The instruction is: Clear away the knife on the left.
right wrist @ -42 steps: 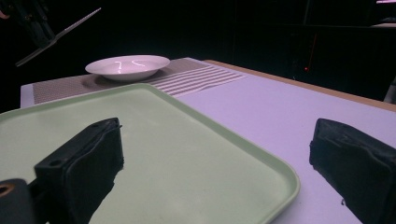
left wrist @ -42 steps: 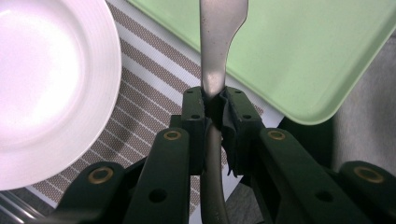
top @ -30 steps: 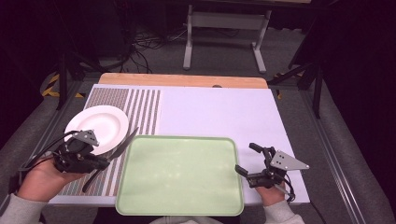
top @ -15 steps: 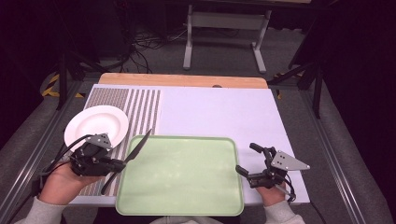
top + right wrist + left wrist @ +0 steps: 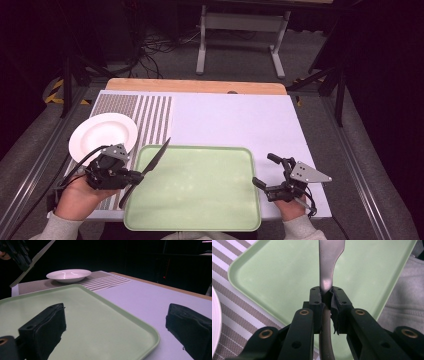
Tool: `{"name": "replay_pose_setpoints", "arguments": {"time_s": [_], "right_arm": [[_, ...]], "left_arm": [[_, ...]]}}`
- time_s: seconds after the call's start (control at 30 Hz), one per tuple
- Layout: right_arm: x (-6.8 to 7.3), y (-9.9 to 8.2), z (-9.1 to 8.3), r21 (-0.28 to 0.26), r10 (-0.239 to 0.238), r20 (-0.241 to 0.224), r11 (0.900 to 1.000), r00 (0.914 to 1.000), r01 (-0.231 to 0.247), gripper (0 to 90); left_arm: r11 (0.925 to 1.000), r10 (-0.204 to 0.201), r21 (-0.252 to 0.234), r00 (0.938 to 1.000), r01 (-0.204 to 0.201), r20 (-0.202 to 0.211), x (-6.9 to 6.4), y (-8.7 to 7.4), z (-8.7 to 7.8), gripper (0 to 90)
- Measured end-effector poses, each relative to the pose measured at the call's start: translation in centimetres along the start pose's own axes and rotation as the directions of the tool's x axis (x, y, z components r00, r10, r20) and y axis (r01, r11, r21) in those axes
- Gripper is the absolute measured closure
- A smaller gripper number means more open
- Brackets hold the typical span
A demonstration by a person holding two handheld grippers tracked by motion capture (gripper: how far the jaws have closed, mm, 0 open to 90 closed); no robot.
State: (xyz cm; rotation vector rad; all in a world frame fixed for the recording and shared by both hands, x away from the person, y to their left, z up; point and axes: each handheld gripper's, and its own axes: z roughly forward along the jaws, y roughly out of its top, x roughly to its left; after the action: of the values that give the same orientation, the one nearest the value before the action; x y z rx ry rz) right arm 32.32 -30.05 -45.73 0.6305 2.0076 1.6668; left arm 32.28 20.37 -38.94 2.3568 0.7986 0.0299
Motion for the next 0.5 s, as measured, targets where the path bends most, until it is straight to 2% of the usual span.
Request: {"name": "replay_pose_setpoints", "arguments": {"time_s": [0.13,0.23,0.5], "right_arm": [[-0.1,-0.1,0.1,0.001,0.002,-0.004,1.0000,1.0000,-0.002,3.1],[-0.1,-0.1,0.1,0.001,0.003,-0.004,1.0000,1.0000,-0.003,3.1],[-0.1,-0.1,0.0,-0.002,0.003,-0.005,1.0000,1.0000,-0.003,3.1]], "left_arm": [[1.0000,0.005,-0.002,0.9999,-0.005,0.011,-0.4,0.3,0.7,80.1],[0.9999,-0.003,0.016,0.9999,0.002,0.012,-0.5,0.5,1.3,80.1],[0.9968,-0.065,0.049,0.9976,0.064,0.025,-0.8,0.7,2.7,80.0]]}}
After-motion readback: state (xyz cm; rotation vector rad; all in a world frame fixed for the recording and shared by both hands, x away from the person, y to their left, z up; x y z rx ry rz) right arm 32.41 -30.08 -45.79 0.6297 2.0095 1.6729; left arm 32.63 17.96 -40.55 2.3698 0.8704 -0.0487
